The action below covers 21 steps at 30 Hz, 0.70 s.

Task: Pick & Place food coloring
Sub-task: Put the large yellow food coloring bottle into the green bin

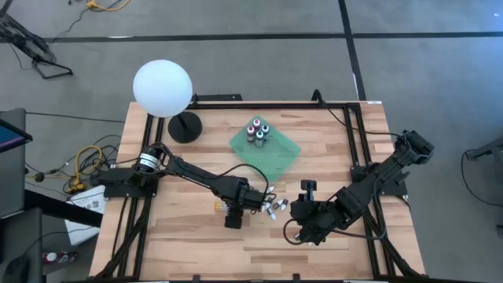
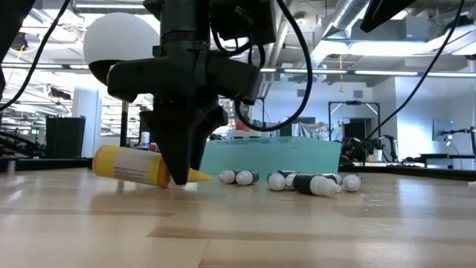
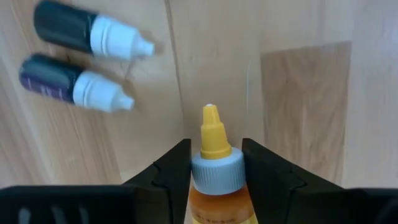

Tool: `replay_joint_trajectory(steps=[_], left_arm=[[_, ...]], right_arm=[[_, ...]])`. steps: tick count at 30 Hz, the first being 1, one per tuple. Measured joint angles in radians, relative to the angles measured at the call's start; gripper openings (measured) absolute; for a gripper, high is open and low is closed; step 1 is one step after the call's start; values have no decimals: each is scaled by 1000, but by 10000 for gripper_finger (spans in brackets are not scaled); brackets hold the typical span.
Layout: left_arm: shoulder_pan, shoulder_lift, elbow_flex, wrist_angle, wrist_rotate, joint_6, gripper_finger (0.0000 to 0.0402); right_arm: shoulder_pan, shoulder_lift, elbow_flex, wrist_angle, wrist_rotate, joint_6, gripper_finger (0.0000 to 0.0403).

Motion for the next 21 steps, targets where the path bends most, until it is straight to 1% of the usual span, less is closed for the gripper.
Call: replay_joint_trajectory(steps=[7,16,21], left_arm=[[0,0,0,-11,0,5,139],[0,0,0,-15,0,20,187],[1,0,0,-36,0,38,195]], right_arm=[[0,0,0,0,0,0,118],[0,0,0,0,1,-1,118],[0,0,0,0,1,-1,118]])
